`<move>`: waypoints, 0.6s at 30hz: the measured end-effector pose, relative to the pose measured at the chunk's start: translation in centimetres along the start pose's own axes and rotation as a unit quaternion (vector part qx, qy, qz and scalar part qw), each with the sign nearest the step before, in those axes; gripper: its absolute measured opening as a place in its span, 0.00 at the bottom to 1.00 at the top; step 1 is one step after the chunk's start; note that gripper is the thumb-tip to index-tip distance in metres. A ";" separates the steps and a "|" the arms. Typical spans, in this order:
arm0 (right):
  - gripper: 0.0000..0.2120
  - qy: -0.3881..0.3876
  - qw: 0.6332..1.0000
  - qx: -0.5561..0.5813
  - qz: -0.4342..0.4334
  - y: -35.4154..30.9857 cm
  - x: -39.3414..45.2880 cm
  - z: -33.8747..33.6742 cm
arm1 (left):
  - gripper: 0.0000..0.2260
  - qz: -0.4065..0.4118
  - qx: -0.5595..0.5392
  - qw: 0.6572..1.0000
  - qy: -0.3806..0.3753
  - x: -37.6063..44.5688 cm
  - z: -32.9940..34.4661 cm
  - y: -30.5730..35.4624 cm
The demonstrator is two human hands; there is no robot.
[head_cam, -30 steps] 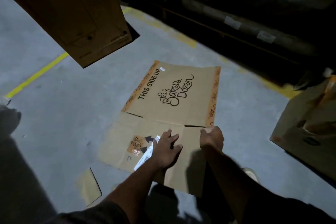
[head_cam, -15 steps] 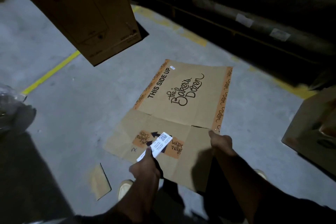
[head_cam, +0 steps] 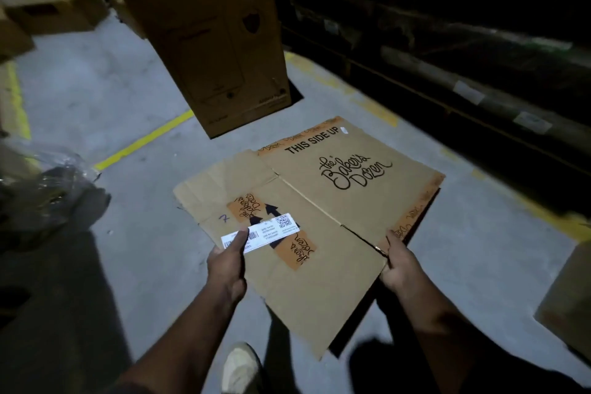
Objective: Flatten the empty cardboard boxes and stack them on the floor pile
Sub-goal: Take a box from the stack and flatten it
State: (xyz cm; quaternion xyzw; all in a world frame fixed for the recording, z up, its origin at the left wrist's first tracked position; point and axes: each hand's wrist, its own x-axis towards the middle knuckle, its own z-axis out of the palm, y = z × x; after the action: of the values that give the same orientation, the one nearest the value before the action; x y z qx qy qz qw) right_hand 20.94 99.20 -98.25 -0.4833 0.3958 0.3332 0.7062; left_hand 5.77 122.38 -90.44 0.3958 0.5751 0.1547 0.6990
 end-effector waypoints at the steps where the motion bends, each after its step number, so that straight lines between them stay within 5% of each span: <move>1: 0.22 -0.009 1.000 0.002 0.000 -0.1 0.7 1.0 | 0.12 0.012 0.000 1.000 -0.011 0.5 -0.4 1.3; 5: 0.30 -0.043 0.996 -0.011 -0.081 -2.0 2.4 6.1 | 0.11 0.047 -0.010 0.998 -0.039 3.2 -0.5 5.7; 10: 0.24 -0.045 0.988 -0.004 -0.145 -2.9 3.0 13.8 | 0.13 -0.009 0.009 0.987 -0.161 6.2 1.5 5.6; 13: 0.35 -0.058 0.986 -0.019 -0.152 -2.7 5.2 17.1 | 0.16 0.047 0.050 0.991 -0.113 8.3 1.8 3.6; 18: 0.28 -0.077 0.989 -0.038 -0.124 -2.7 9.9 21.6 | 0.16 0.054 -0.007 0.997 -0.051 15.5 2.2 3.4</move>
State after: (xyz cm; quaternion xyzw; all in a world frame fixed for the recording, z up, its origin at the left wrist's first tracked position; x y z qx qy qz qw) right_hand 32.91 119.64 -101.12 -0.5285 0.2640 0.2939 0.7514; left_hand 13.16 134.11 -98.51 0.4286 0.5152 0.1762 0.7209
